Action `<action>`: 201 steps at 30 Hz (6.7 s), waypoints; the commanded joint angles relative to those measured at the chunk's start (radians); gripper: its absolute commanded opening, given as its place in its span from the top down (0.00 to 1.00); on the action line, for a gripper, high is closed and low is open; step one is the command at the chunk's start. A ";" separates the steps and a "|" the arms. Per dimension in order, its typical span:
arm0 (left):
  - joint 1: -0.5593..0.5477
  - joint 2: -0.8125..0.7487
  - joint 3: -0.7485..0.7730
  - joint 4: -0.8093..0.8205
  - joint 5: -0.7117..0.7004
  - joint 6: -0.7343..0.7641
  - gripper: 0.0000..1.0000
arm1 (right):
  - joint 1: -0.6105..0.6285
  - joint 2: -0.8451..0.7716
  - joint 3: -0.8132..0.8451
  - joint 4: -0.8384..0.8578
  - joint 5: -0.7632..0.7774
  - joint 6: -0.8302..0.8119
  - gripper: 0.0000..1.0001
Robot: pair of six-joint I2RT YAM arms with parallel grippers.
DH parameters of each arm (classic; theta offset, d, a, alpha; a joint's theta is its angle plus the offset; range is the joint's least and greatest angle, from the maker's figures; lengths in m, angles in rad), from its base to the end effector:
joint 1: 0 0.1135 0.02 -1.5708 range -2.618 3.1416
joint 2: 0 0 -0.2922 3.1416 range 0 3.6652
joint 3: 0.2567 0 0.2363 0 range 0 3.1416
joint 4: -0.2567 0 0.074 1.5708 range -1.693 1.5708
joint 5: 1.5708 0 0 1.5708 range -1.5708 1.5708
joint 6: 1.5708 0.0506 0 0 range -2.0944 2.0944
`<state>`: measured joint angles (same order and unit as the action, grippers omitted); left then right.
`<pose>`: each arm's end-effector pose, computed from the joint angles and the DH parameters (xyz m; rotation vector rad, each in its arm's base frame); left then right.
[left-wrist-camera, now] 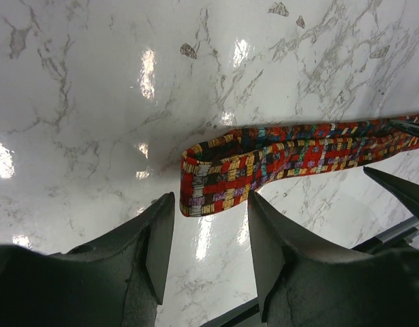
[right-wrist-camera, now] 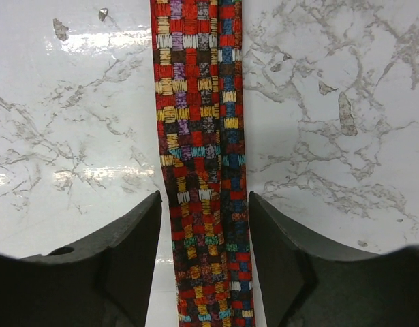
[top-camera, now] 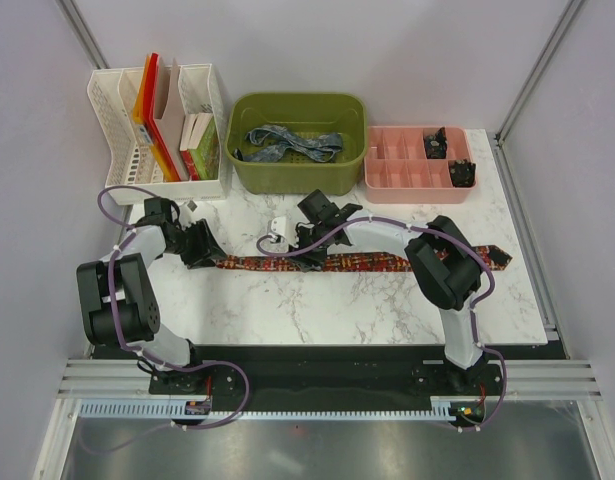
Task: Roll the ties
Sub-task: Roll the tie at the center of the board.
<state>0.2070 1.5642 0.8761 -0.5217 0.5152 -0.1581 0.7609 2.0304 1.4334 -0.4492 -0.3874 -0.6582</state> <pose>0.2737 0.0320 0.1965 -0.3610 2.6674 -0.6961 0.3003 0.3124 0.1919 -1.7892 1.8744 0.5426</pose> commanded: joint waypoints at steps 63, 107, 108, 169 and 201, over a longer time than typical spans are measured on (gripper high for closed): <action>0.111 -0.007 0.044 -0.004 0.005 -0.014 0.44 | 0.087 0.106 0.185 0.135 -0.087 0.063 0.13; 0.098 -0.039 0.021 0.022 0.094 -0.027 0.95 | 0.135 0.264 0.292 0.156 -0.139 0.104 0.65; 0.094 -0.046 0.024 0.019 0.092 -0.032 0.97 | 0.135 0.264 0.292 0.162 -0.136 0.108 0.65; -0.449 0.045 0.040 0.259 -0.107 -0.541 0.91 | -0.129 0.089 -0.222 0.823 -0.366 1.589 0.52; -0.245 -0.124 0.077 0.012 0.336 0.893 0.00 | -0.107 0.151 -0.229 0.928 -0.372 1.485 1.00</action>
<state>-0.0341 1.4551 0.9817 -0.4416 0.7368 0.1555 0.6491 2.1769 1.2160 0.4118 -0.7464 0.8597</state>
